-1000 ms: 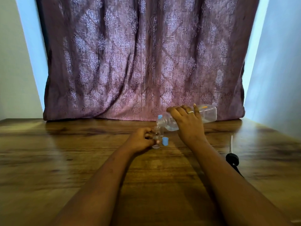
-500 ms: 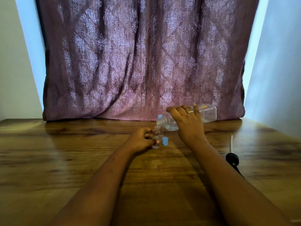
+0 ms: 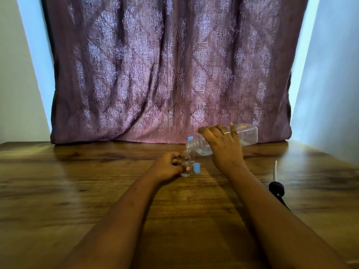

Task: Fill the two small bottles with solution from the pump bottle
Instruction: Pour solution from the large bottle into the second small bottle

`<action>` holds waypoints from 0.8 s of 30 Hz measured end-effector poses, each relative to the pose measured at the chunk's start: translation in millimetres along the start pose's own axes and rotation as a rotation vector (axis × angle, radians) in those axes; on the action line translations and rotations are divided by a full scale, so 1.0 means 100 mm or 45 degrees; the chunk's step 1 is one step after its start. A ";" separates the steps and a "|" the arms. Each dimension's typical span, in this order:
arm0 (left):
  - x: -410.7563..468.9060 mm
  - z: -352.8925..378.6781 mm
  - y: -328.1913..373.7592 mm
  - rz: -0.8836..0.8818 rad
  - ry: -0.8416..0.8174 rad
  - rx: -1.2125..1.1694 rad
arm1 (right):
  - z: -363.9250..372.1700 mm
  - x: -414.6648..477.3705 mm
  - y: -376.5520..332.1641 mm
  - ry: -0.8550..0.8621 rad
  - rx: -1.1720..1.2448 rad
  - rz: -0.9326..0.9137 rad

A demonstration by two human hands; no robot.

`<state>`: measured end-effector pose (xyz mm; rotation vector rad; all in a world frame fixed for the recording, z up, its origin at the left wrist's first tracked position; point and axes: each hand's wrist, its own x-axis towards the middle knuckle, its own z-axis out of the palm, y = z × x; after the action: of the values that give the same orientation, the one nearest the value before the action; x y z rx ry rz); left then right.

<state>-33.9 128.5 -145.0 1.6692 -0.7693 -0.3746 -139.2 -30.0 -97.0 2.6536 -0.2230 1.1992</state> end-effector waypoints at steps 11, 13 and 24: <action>0.00 0.00 0.01 -0.003 0.010 0.023 | 0.00 0.01 0.00 -0.008 -0.023 -0.005; 0.00 0.00 0.02 -0.005 0.009 0.032 | 0.00 0.01 0.00 -0.009 -0.020 -0.002; -0.04 0.00 0.05 0.007 0.004 0.074 | -0.01 0.00 0.01 -0.008 0.000 0.002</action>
<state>-38.7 130.8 -140.6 1.7214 -0.7892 -0.3487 -140.1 -30.5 -96.2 2.6576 -0.2261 1.1918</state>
